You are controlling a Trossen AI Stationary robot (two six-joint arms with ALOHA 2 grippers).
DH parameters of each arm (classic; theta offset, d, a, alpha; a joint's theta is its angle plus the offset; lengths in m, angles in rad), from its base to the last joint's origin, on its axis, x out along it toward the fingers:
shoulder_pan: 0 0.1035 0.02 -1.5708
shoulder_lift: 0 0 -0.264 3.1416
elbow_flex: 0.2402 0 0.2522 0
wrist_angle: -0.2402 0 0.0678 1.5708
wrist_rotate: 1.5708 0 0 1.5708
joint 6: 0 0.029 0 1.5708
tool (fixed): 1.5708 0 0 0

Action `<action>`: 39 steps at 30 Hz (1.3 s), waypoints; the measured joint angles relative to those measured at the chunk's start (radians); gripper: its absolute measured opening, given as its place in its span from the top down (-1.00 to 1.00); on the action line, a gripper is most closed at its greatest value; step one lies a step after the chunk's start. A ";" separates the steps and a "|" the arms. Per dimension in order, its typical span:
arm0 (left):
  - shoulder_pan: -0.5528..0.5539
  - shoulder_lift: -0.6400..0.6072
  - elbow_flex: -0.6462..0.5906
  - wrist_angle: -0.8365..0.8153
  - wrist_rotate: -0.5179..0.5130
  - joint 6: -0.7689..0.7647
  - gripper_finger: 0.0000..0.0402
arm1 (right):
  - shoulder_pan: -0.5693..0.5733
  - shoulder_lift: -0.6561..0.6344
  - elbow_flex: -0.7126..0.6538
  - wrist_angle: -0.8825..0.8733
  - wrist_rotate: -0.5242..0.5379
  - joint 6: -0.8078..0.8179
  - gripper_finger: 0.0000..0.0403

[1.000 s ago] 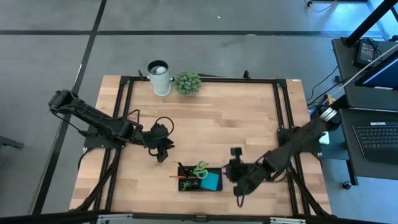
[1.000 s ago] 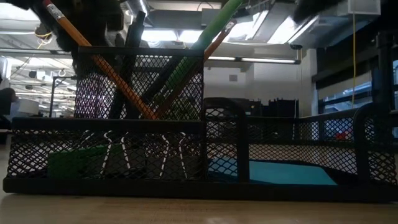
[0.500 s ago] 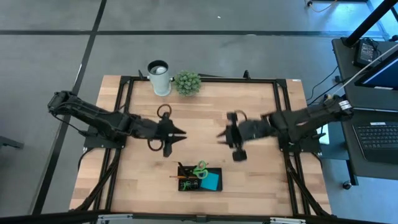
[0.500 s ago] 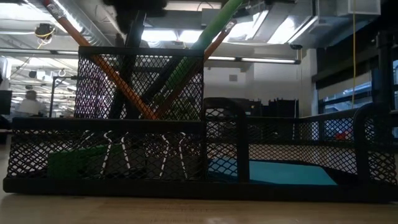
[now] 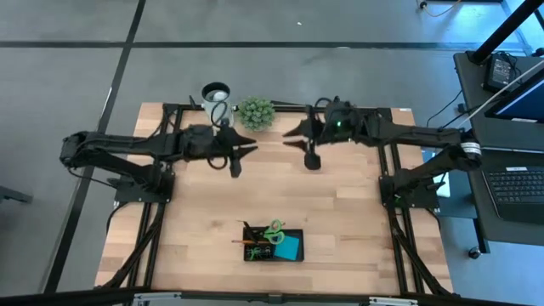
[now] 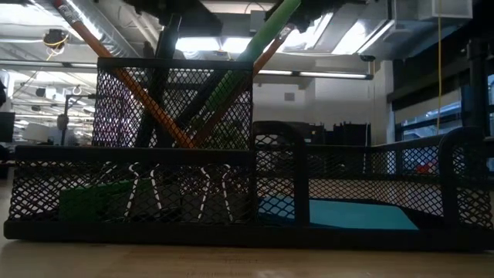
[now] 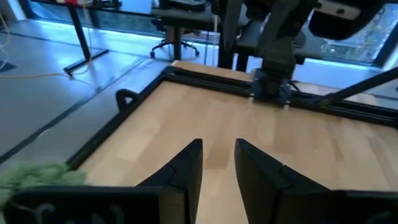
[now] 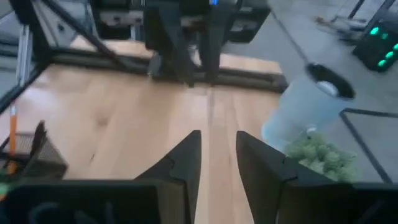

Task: Pick and place office supplies into organizer
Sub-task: Return to Home Position

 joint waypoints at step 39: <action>-0.131 -0.893 -0.583 0.043 -0.203 -0.042 0.56 | -0.184 -1.221 -0.983 0.283 0.056 0.215 0.49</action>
